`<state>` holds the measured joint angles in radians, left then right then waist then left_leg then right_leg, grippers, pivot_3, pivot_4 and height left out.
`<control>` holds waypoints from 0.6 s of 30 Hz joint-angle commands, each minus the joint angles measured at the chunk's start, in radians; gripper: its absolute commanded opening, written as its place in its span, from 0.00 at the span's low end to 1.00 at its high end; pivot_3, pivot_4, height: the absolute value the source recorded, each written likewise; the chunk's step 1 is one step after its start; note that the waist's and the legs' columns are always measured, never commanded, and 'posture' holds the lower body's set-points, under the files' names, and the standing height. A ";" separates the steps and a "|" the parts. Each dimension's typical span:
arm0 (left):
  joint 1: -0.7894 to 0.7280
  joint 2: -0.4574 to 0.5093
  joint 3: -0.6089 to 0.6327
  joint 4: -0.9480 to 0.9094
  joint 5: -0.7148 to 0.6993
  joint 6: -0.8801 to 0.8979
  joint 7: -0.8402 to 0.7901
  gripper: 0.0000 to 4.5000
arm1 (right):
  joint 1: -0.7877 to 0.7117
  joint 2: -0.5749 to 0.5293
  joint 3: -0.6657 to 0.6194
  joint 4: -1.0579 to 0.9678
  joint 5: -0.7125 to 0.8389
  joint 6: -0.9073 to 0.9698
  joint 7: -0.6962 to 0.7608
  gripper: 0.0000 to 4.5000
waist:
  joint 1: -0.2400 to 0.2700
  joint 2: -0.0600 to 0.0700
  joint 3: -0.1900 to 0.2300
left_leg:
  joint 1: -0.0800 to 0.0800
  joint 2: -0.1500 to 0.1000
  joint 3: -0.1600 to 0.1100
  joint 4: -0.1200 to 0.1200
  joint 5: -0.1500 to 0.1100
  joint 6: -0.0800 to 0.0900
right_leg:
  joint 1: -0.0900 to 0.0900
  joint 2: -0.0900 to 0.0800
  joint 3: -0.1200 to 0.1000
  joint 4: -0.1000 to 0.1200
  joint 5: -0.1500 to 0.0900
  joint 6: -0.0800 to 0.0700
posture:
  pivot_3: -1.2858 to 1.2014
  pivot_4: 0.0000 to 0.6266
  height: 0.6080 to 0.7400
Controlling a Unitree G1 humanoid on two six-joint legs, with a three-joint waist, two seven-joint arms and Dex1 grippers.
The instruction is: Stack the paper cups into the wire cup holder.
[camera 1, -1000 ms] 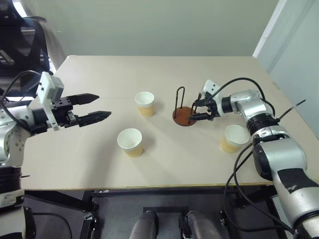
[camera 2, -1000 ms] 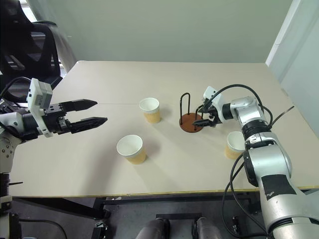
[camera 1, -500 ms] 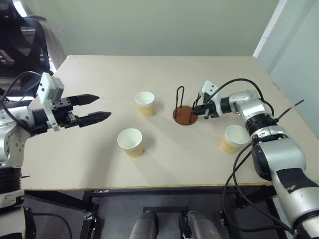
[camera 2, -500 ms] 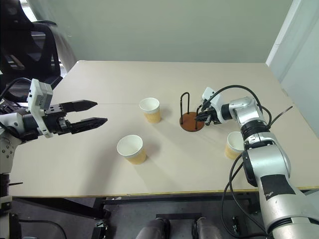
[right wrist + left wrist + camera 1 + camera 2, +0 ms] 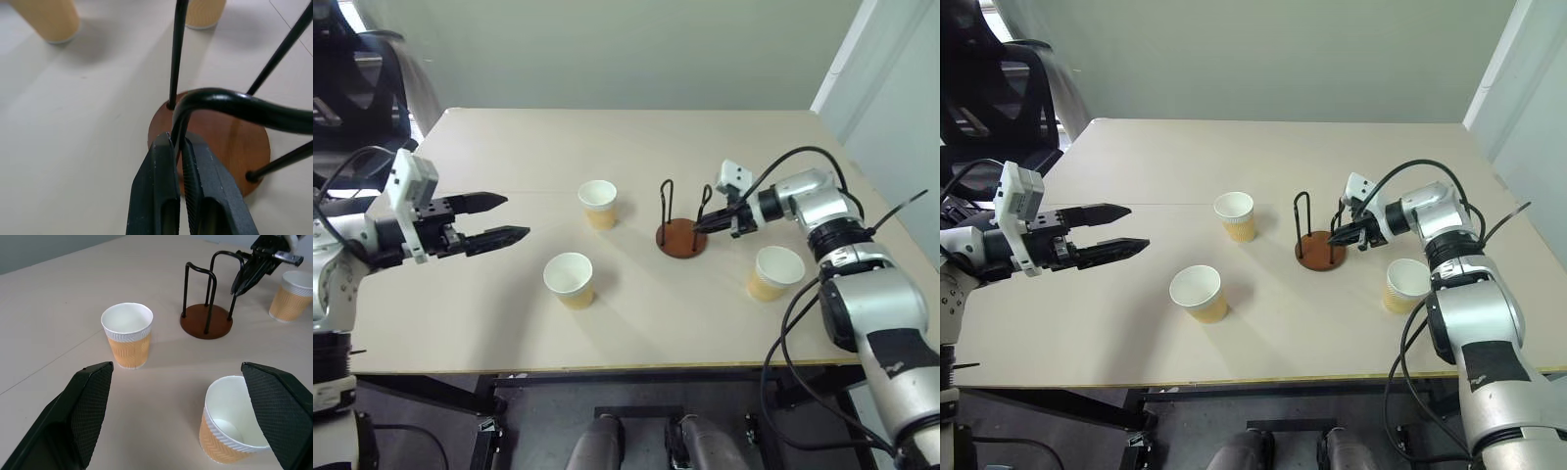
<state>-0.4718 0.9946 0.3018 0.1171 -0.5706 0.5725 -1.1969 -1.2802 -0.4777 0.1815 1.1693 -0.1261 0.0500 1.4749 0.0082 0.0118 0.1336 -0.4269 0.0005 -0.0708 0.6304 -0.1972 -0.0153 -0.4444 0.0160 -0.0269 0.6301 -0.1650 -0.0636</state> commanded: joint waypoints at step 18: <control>-0.017 0.031 0.023 -0.013 -0.012 0.014 -0.017 1.00 | 0.100 -0.059 0.189 -0.307 0.192 0.098 0.139 0.01 | -0.003 0.000 0.000 | 0.000 0.000 0.000 0.000 0.001 0.001 | 0.000 0.000 0.000 0.001 0.000 0.000 | 0.52 0.24 1.00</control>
<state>-0.4745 1.0006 0.3014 0.1185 -0.5705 0.5856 -1.2117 -1.1753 -0.5232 0.3576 0.9094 0.0246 0.1399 1.6071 0.0053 0.0118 0.1336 -0.4263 0.0005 -0.0707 0.6305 -0.1965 -0.0147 -0.4444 0.0160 -0.0269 0.6311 -0.1650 -0.0636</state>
